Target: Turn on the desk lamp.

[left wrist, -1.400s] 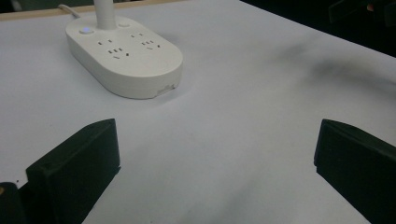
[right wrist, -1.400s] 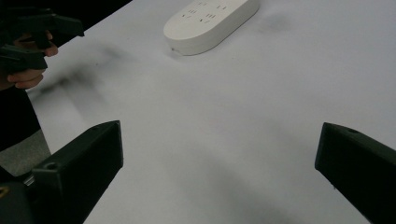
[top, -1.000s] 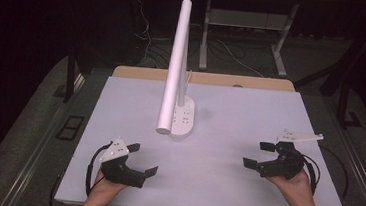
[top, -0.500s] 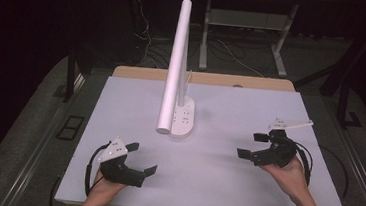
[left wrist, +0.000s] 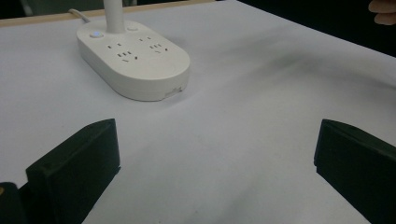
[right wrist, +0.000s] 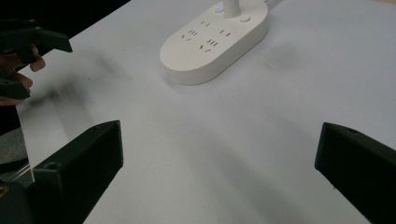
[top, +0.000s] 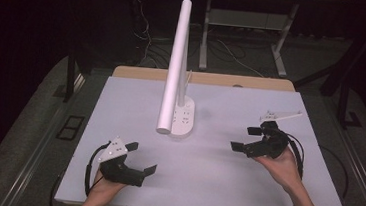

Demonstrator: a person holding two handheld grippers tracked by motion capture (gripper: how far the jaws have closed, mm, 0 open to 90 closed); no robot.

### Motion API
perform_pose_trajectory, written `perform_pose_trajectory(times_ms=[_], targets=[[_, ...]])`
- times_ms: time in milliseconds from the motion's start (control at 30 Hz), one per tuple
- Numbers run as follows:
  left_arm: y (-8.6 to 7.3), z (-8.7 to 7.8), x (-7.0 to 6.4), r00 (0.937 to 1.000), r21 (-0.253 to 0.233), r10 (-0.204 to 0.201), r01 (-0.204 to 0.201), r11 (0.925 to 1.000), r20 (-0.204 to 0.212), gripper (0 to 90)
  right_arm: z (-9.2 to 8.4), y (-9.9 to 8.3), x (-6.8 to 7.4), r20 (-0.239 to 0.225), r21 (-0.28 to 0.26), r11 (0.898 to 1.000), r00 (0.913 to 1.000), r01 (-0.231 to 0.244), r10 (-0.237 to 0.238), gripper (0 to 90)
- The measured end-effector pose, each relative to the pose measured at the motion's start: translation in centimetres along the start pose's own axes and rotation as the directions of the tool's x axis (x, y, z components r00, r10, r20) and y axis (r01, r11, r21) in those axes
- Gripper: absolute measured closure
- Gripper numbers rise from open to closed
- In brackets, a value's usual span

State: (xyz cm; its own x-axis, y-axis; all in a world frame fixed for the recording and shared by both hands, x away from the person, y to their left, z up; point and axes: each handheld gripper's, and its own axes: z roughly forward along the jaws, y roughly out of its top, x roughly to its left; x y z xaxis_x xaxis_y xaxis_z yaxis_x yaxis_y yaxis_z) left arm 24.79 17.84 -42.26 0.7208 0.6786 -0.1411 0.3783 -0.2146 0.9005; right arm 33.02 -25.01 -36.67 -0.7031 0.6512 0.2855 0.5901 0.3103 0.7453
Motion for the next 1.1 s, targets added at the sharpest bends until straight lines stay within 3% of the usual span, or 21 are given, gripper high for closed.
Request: perform_pose_trajectory(times_ms=[733,1100], targets=[[0.0,0.0,-0.1,1.0000,0.001,0.003,-0.003,1.0000,0.006,0.0,3.3,2.8,-0.7,-0.004,0.002,1.000,1.0000,-0.008,0.008,0.4],[0.0,0.1,-0.2,0.9999,0.002,0.006,-0.006,1.0000,0.011,0.0,5.2,4.2,-0.5,-0.008,0.029,1.000,1.0000,0.006,-0.006,0.5]])
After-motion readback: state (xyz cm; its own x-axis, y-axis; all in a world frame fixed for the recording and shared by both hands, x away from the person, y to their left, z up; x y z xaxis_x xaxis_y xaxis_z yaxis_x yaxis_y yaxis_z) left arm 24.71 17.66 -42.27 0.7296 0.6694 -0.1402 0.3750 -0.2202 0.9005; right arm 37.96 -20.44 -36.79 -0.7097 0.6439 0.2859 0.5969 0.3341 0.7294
